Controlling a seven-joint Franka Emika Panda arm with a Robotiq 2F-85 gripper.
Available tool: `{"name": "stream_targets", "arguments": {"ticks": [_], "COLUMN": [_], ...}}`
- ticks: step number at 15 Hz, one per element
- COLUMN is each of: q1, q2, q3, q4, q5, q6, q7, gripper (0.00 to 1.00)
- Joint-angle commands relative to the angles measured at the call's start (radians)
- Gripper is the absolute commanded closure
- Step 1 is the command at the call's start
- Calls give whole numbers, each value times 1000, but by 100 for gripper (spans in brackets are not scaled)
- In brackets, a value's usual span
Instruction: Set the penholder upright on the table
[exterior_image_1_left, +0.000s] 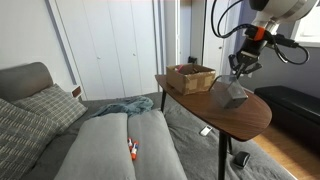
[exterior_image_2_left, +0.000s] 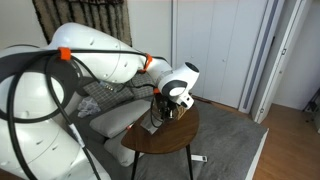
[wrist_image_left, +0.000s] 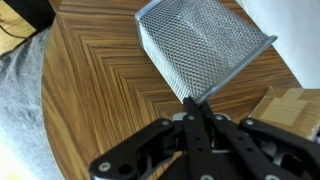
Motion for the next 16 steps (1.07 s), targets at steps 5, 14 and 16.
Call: {"name": "stream_targets", "arguments": {"ticks": [5,14,16], "q1": [39,158,170], "q2": [-210,-269,-271], "q3": [-6,-98,-116], "q4": [-181,-306,-321], "q5": [62,280,306], "q6": [235,451,461], "q7": [-280,-620,-688], "gripper": [98,98,98]}}
